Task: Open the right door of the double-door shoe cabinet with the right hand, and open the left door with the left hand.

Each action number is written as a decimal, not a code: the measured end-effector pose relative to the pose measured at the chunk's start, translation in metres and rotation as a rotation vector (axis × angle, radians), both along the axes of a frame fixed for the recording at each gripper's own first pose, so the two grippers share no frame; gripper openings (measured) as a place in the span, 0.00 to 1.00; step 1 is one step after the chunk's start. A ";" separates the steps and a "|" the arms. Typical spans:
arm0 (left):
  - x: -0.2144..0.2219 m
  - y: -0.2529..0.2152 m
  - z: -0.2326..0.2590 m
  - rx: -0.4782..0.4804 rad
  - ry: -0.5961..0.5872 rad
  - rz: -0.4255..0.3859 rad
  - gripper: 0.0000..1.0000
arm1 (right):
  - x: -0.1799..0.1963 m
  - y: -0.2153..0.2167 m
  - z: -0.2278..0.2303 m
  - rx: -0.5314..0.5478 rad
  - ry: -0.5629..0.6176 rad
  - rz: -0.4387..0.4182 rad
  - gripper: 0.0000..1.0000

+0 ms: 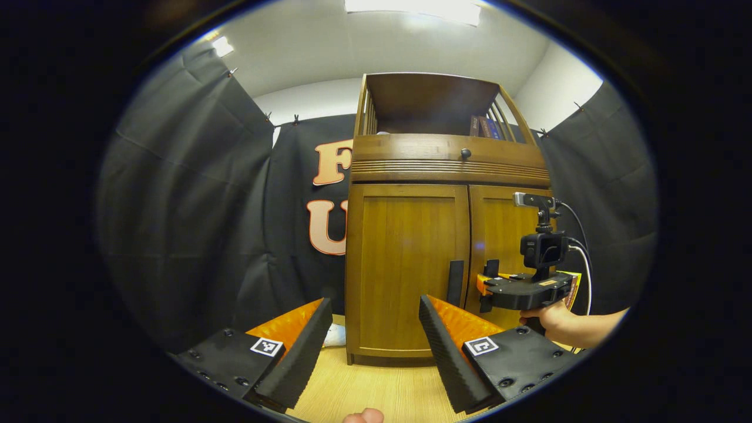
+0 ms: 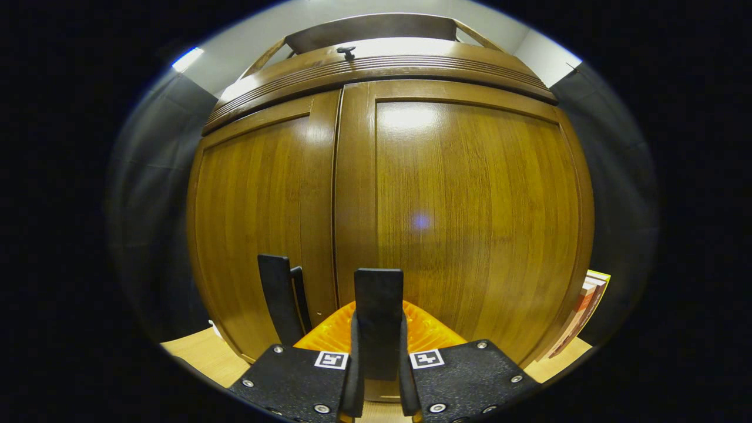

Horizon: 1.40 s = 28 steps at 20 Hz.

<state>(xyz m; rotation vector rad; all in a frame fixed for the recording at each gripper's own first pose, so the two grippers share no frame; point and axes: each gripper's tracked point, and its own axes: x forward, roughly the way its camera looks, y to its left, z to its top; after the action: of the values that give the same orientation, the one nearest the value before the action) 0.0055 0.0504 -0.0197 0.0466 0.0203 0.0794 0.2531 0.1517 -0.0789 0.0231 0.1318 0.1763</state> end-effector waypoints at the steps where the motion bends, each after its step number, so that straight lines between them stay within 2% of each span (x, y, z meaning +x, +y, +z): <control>1: -0.002 -0.001 0.000 0.000 -0.002 0.001 0.96 | -0.004 0.000 0.001 -0.001 -0.006 0.001 0.21; 2: -0.003 -0.001 0.001 -0.001 -0.002 0.003 0.96 | -0.007 -0.001 0.002 -0.006 -0.013 -0.002 0.24; 3: -0.006 -0.001 0.000 -0.002 -0.002 0.003 0.94 | -0.010 -0.002 0.002 -0.015 -0.016 0.000 0.24; 4: -0.007 -0.001 0.001 -0.001 -0.002 0.005 0.96 | -0.015 -0.003 0.003 -0.016 -0.017 0.001 0.24; 5: -0.009 -0.002 0.002 0.001 -0.005 0.006 0.96 | -0.021 -0.005 0.002 -0.010 -0.011 0.002 0.21; 7: -0.010 -0.002 0.005 0.006 -0.010 0.005 0.94 | -0.032 -0.008 0.004 0.002 -0.008 0.011 0.21; 8: -0.011 -0.004 0.006 0.006 -0.011 0.003 0.96 | -0.039 -0.011 0.005 0.004 -0.009 0.016 0.20; 9: -0.012 -0.005 0.006 0.006 -0.011 0.001 0.96 | -0.045 -0.013 0.006 0.005 -0.010 0.018 0.24; 10: -0.013 -0.007 0.006 0.007 -0.010 -0.002 0.94 | -0.052 -0.015 0.006 0.006 -0.008 0.019 0.21; 11: -0.014 -0.009 0.006 0.007 -0.012 -0.006 0.96 | -0.057 -0.018 0.007 0.008 -0.008 0.021 0.21; 12: -0.015 -0.012 0.007 0.007 -0.012 -0.012 0.96 | -0.063 -0.021 0.007 0.010 -0.006 0.022 0.24; 13: -0.016 -0.016 0.007 0.008 -0.013 -0.018 0.96 | -0.070 -0.024 0.008 0.010 -0.007 0.022 0.21; 17: -0.020 -0.031 0.009 0.005 -0.015 -0.043 0.94 | -0.093 -0.037 0.013 0.001 -0.017 0.028 0.20; 18: -0.021 -0.034 0.008 0.009 -0.013 -0.045 0.94 | -0.101 -0.043 0.014 0.002 -0.016 0.027 0.24; 19: -0.021 -0.038 0.007 0.011 -0.014 -0.050 0.99 | -0.108 -0.048 0.015 0.004 -0.013 0.027 0.24; 24: -0.021 -0.060 0.004 -0.003 -0.006 -0.077 0.94 | -0.136 -0.075 0.020 0.011 -0.001 0.030 0.24; 25: -0.022 -0.064 0.003 -0.006 -0.006 -0.080 0.96 | -0.141 -0.082 0.020 0.008 -0.002 0.024 0.24; 28: -0.022 -0.077 0.003 -0.008 -0.008 -0.096 0.94 | -0.155 -0.103 0.022 -0.001 0.001 0.004 0.23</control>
<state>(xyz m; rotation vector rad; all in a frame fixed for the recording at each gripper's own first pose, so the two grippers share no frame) -0.0162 -0.0264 -0.0165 0.0388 0.0105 -0.0162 0.0977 0.0490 -0.0566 0.0220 0.1330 0.1800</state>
